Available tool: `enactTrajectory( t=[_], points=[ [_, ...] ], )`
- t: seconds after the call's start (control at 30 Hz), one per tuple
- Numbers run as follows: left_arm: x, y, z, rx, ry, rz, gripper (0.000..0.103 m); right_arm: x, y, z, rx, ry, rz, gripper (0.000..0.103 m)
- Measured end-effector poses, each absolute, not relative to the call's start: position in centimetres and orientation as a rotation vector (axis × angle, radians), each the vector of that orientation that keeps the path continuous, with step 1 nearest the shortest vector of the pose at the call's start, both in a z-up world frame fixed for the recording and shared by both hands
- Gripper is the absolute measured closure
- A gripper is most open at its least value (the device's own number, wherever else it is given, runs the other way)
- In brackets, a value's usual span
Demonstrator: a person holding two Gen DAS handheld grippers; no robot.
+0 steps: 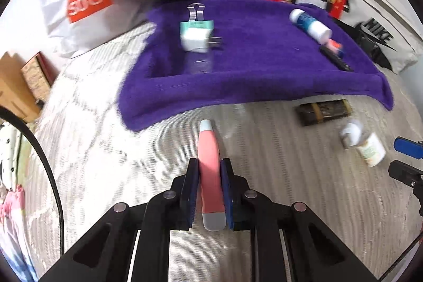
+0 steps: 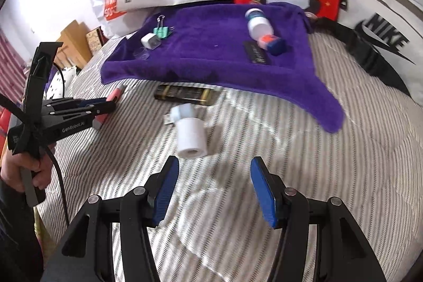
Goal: Organize rigid objects
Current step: 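Lift the pink marker with the left tool while the right tool grasps the white tape roll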
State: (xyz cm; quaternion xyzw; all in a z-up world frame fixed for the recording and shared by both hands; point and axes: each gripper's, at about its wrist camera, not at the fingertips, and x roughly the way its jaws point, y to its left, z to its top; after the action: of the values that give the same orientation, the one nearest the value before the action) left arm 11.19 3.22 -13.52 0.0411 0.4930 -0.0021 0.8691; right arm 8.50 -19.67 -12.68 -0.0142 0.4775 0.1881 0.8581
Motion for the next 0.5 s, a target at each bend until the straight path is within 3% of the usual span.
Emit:
enactTrajectory(
  t=[0.37, 0.5],
  points=[
    [10.8, 5.1, -13.4, 0.04, 1.038, -0.015, 0.086, 10.2, -16.1, -14.2, -0.157, 0.991, 0.372, 0.053],
    [10.9, 5.2, -13.4, 0.023, 1.039, -0.017, 0.086, 10.3, -15.0, -14.6, -0.228, 0.965, 0.367, 0.074]
  ],
)
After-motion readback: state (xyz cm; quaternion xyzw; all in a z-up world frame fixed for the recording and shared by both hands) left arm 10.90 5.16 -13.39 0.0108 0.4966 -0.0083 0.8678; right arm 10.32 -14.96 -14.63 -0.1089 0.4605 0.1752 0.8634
